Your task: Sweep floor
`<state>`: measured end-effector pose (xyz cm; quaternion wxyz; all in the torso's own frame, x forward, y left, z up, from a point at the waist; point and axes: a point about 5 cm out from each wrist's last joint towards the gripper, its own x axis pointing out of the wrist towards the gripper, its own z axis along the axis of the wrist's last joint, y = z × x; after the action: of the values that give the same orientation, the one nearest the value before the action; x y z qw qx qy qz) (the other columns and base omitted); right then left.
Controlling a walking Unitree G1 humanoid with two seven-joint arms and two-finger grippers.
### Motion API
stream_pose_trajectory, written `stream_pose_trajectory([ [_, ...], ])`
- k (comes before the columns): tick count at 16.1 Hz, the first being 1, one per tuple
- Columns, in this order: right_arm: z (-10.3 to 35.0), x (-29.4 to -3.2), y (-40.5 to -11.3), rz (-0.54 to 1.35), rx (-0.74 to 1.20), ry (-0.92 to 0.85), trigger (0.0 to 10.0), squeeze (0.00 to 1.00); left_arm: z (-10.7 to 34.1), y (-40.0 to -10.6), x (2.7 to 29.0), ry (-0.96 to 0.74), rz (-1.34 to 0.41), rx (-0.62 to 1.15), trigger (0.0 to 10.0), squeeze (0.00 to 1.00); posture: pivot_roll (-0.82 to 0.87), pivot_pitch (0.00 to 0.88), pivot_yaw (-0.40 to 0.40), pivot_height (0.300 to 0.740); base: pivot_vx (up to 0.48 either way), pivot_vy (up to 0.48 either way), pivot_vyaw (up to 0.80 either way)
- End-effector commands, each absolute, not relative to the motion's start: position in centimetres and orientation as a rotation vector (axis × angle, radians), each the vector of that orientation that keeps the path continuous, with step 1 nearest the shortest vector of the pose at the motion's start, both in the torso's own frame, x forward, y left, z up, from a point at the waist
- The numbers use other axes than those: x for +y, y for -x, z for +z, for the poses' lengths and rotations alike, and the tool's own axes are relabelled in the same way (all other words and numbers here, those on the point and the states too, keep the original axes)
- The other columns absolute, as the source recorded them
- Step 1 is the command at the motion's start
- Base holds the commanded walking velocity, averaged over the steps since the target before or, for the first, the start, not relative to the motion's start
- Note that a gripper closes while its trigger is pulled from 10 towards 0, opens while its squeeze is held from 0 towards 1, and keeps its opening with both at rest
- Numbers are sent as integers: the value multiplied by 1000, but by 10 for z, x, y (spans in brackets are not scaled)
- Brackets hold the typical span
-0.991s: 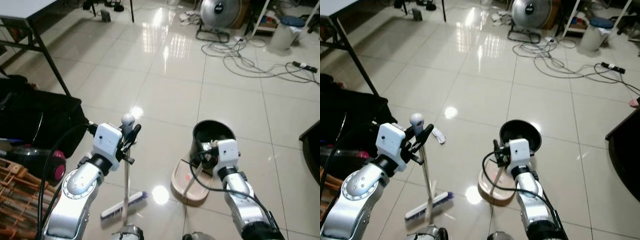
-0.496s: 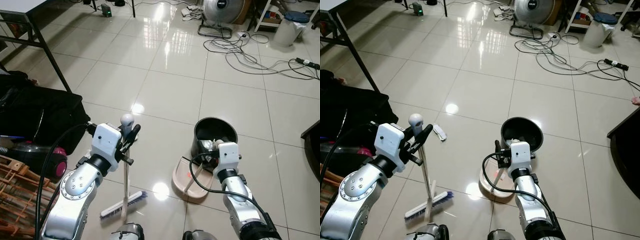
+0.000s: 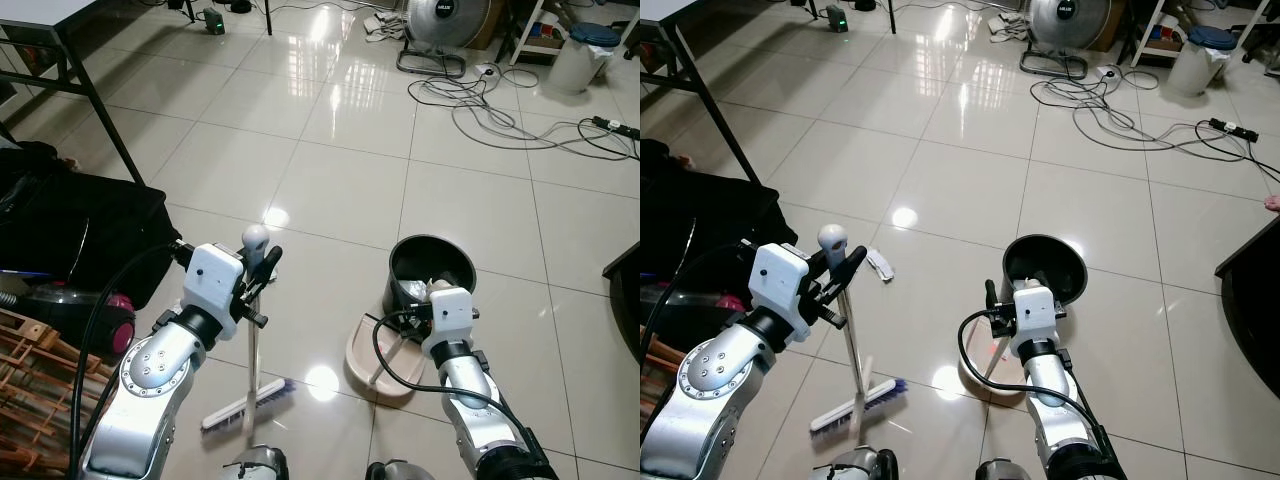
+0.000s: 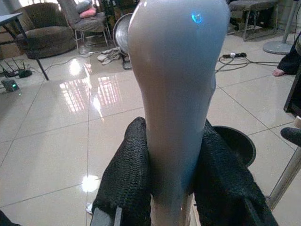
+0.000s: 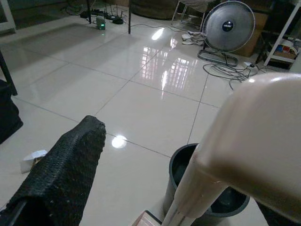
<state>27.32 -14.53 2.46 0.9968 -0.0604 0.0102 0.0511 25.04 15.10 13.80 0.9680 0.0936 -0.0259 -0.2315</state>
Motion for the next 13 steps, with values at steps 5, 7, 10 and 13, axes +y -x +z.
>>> stream_pose_trajectory([
  [5, 20, -150, -270, 74, 35, 122, 3569, 0, 147, -252, 147, -194, -483, -94, 10000, 0, 143, 121, 16, 740, 0, 0, 0],
  [7, 20, -150, -270, 74, 33, 118, 0, 0, 146, -251, 149, -193, -483, -94, 10000, 0, 142, 123, 16, 740, 0, 0, 0],
  [10, 19, -149, -269, 76, 32, 114, 0, 0, 145, -250, 151, -193, -485, -92, 10000, 0, 142, 126, 17, 740, 0, 0, 0],
  [13, 19, -151, -269, 76, 31, 113, 0, 0, 145, -250, 150, -192, -486, -92, 10000, 0, 140, 127, 17, 740, 0, 0, 0],
])
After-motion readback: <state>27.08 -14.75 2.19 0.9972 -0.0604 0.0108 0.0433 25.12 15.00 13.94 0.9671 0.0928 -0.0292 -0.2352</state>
